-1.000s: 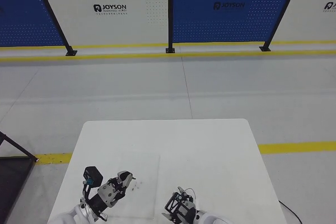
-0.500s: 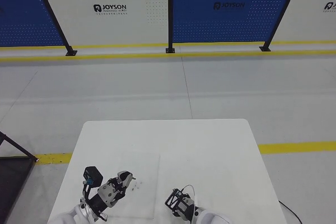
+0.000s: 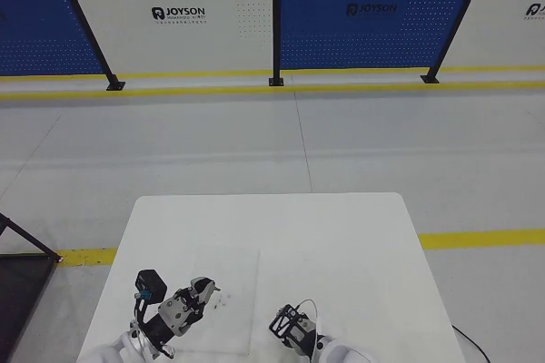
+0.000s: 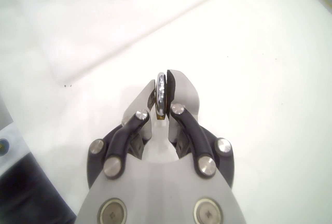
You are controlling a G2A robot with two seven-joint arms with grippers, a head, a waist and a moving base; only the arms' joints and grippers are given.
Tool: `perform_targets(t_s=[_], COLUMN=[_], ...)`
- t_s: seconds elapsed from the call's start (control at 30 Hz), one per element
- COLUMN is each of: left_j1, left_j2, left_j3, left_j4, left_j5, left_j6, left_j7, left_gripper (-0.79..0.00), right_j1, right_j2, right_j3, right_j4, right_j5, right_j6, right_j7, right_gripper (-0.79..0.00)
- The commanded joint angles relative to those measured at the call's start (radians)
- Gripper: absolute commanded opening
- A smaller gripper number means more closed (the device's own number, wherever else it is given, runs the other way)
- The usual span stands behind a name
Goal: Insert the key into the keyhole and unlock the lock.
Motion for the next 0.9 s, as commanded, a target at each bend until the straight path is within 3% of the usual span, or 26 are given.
perform_targets(t_s=[0.0, 0.1, 0.27, 0.47, 0.63, 0.87], left_j1=[0.0, -0.014, -0.016, -0.035, -0.065, -0.103], left_j2=[0.0, -0.004, -0.009, -0.014, -0.015, -0.017], left_j3=[0.0, -0.004, 0.041, 0.085, 0.12, 0.166], left_j4=[0.0, -0.009, -0.002, 0.025, 0.06, 0.092], left_j5=[0.0, 0.036, 0.05, -0.03, -0.168, -0.358], left_j6=[0.0, 0.094, 0.109, 0.079, 0.02, -0.009], left_j7=[0.0, 0.027, 0.069, 0.099, 0.053, 0.003], left_gripper=[-0.785, -0.785, -0.785, -0.785, -0.785, -0.785], right_j1=[-0.002, -0.015, -0.055, -0.075, -0.073, -0.026], right_j2=[0.002, 0.008, 0.017, 0.027, 0.031, 0.033], right_j3=[0.015, 0.048, 0.108, 0.177, 0.221, 0.243], right_j4=[-0.011, -0.043, -0.104, -0.133, -0.127, -0.064], right_j5=[0.019, 0.068, 0.193, 0.409, 0.582, 0.809], right_j6=[0.002, -0.009, -0.05, -0.193, -0.311, -0.524], right_j7=[-0.013, -0.057, -0.173, -0.293, -0.394, -0.43], right_gripper=[-0.785, -0.785, -0.785, -0.785, -0.785, -0.785])
